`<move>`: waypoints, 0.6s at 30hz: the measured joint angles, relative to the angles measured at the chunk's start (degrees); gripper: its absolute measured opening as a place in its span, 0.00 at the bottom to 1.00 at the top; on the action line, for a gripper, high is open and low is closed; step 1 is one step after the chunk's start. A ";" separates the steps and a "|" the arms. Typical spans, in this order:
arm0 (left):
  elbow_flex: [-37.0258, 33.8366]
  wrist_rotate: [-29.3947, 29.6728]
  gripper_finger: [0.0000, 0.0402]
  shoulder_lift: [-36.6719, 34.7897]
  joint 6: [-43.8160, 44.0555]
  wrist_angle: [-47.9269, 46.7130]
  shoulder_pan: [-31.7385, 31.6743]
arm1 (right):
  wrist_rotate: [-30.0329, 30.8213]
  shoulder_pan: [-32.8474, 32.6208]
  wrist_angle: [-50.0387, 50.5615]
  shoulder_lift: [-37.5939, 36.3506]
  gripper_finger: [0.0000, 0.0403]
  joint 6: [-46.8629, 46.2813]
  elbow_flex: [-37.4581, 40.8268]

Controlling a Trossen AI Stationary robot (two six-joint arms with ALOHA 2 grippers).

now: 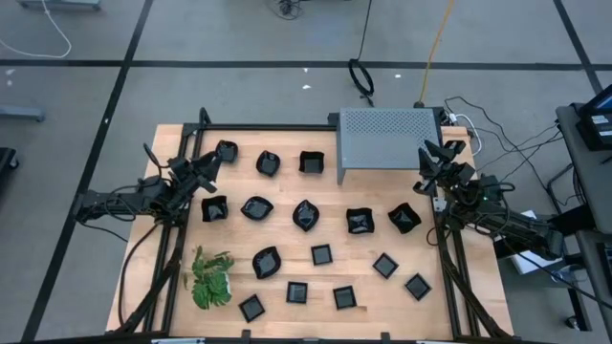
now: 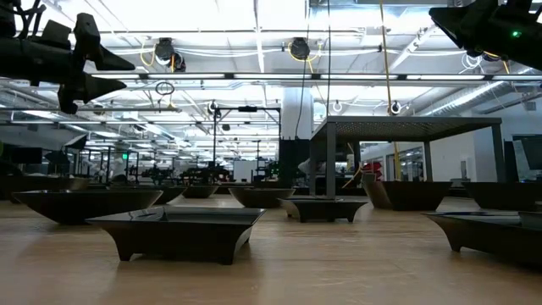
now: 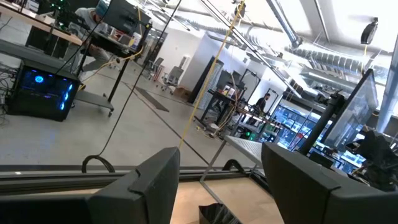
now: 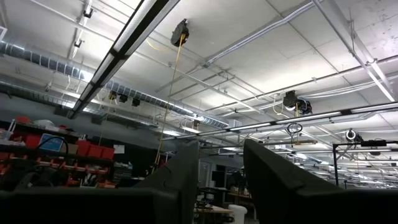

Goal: Pick & Place Mini shaped plates

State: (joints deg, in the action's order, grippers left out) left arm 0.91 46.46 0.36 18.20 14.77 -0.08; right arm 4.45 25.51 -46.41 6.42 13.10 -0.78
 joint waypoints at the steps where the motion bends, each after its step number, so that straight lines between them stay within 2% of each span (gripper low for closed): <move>1: 0.00 0.00 0.57 0.02 0.00 0.00 0.00 | 0.00 -0.01 0.02 0.00 0.28 -0.02 0.00; 15: -0.02 0.00 0.57 0.00 0.00 0.02 -0.01 | -0.01 0.00 -0.02 0.01 0.28 -0.02 -0.01; 18: -0.01 0.00 0.57 0.01 0.00 0.02 0.00 | -0.14 0.01 -0.02 0.01 0.28 -3.17 -0.02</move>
State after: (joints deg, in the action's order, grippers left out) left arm 0.90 46.46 0.37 18.20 14.79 -0.08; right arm 4.31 25.51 -46.44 6.44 9.94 -0.79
